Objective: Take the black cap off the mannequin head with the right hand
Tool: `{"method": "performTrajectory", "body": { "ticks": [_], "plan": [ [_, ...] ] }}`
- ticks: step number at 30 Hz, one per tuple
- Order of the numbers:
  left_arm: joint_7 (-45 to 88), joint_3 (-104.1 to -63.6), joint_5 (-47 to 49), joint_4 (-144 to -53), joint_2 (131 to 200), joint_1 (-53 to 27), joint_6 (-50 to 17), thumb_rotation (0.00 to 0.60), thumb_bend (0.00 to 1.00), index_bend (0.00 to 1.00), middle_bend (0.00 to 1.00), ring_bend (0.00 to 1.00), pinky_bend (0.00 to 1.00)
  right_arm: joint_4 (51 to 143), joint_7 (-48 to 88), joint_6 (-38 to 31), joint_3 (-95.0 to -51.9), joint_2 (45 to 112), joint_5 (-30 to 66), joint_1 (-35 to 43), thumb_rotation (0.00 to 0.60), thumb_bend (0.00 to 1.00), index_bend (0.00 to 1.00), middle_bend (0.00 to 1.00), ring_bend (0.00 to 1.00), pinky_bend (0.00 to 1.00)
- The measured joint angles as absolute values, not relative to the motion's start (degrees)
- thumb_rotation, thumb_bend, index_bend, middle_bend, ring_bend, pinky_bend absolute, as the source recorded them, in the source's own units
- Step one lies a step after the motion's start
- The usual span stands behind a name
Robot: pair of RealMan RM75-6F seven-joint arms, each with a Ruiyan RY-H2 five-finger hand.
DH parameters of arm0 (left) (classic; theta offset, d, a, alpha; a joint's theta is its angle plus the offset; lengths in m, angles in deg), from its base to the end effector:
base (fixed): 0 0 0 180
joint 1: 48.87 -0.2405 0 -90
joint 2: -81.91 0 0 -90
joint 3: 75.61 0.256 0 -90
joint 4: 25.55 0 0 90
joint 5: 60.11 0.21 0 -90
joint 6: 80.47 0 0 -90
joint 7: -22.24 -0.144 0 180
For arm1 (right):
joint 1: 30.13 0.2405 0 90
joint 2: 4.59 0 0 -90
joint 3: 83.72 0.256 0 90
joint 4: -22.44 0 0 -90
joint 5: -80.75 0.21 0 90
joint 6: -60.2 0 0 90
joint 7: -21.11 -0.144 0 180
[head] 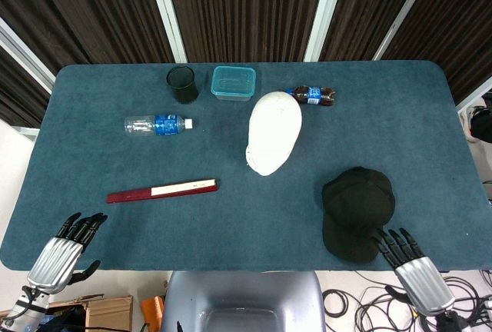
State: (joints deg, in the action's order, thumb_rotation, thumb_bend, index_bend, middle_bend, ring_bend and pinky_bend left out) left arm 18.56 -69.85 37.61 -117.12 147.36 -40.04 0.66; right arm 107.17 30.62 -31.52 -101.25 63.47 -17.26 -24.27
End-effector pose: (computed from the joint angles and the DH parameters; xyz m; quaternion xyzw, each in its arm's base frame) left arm -0.2897 0.1634 0.1138 -0.7160 -0.3586 -0.3581 0.4801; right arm -0.3169 -0.1066 0.1131 0.7420 -0.3264 0.3030 0.5010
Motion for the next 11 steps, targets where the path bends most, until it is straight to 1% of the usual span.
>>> {"method": "performTrajectory", "body": {
  "ticks": [3, 5, 9, 11],
  "plan": [
    [18.2, -69.9, 37.7, -117.2, 147.3, -40.4, 1.4, 0.6, 0.32, 0.0, 0.05, 0.09, 0.1, 116.0, 31.9, -30.5, -98.9, 59.3, -11.3, -24.5, 0.6, 0.0, 0.0, 0.0, 0.0, 0.0],
    [18.4, -69.9, 37.9, -117.2, 147.2, -40.6, 1.9, 0.6, 0.32, 0.0, 0.01, 0.04, 0.09, 119.2, 31.6, -30.2, -96.9, 57.7, -7.5, -24.8, 0.6, 0.0, 0.0, 0.0, 0.0, 0.0],
    [18.8, -70.0, 38.5, -116.7, 147.3, -41.2, 3.9, 0.6, 0.32, 0.0, 0.0, 0.02, 0.07, 120.7, 31.2, -29.0, -92.5, 55.7, -2.0, -25.7, 0.6, 0.0, 0.0, 0.0, 0.0, 0.0],
    [19.1, -70.1, 38.6, -116.5, 147.3, -41.6, 4.8, 0.6, 0.32, 0.0, 0.0, 0.02, 0.07, 120.6, 30.5, -28.2, -91.9, 55.4, -1.5, -25.9, 0.6, 0.0, 0.0, 0.0, 0.0, 0.0]
  ]
}}
